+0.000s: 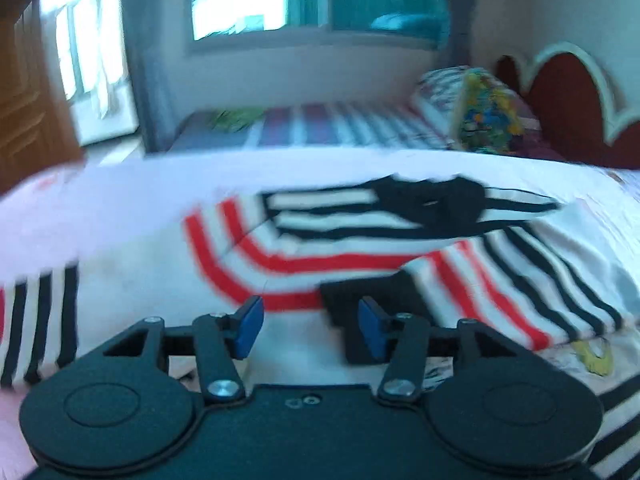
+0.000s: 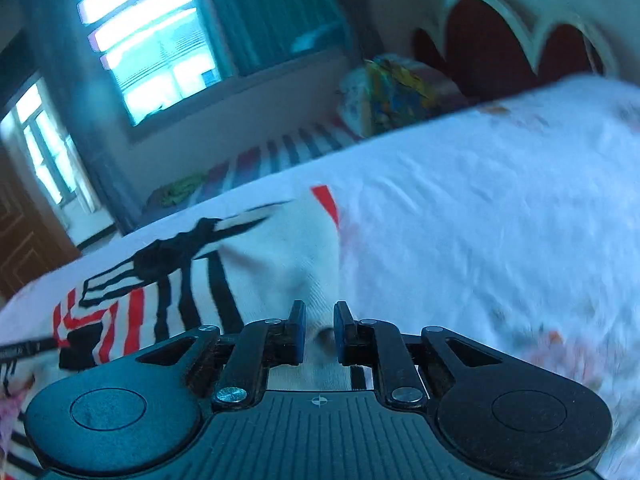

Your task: Fold small clothes

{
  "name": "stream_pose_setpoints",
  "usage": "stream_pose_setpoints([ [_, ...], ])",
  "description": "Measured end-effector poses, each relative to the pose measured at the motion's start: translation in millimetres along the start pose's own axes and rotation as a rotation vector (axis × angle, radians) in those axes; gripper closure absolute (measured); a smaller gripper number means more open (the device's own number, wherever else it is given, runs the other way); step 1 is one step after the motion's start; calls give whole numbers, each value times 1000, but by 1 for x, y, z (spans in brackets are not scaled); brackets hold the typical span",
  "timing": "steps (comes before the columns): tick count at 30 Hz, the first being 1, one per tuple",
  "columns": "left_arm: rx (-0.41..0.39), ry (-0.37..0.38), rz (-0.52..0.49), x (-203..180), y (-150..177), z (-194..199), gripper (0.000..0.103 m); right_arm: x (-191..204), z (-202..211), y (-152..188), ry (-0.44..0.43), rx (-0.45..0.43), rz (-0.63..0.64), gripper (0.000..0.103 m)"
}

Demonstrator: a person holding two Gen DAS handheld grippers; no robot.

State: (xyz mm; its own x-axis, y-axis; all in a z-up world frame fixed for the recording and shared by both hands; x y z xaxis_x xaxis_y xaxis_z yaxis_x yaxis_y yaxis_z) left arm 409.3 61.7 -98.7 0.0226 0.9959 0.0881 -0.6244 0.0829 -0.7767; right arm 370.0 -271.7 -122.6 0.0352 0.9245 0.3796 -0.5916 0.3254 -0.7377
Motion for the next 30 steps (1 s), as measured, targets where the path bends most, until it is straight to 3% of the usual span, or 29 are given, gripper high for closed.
stream_pose_setpoints([
  [5,-13,137,-122,-74,-11,-22,51,39,-51,1,-56,53,156,89],
  [8,9,141,-173,-100,-5,-41,48,55,-74,10,-62,70,253,88],
  [10,10,109,-194,-100,0,-48,43,46,-84,13,26,66,297,89],
  [11,12,89,-183,-92,3,-51,37,34,-85,12,54,63,276,94],
  [13,11,97,-130,-71,7,-54,32,18,-83,9,16,72,221,100],
  [17,8,73,-88,-62,-3,-50,33,21,-83,-7,-14,34,257,100],
  [20,-31,78,-107,-80,-15,-48,35,21,-108,-26,-19,43,239,100],
  [25,-17,106,-133,-112,-24,-70,35,36,-148,-51,-53,50,321,100],
  [27,-1,100,-120,-115,-24,-80,33,34,-165,-57,-14,60,356,100],
  [30,-1,75,-109,-108,-24,-83,32,10,-182,-64,43,80,313,100],
])
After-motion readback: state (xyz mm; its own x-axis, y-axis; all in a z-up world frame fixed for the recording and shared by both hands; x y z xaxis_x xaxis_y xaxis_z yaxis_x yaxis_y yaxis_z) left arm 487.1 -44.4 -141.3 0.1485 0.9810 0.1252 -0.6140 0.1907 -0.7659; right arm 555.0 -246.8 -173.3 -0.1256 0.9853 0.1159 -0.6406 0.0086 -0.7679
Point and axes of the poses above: each gripper's, at about its wrist camera, not at the fingertips, and z roughly against the way its jaws point, x to its left, y to its underside, the point moved 5 cm from there along -z, roughly the way its jaws point, and after that the axes turned 3 degrees about -z, right-handed, at the moved point
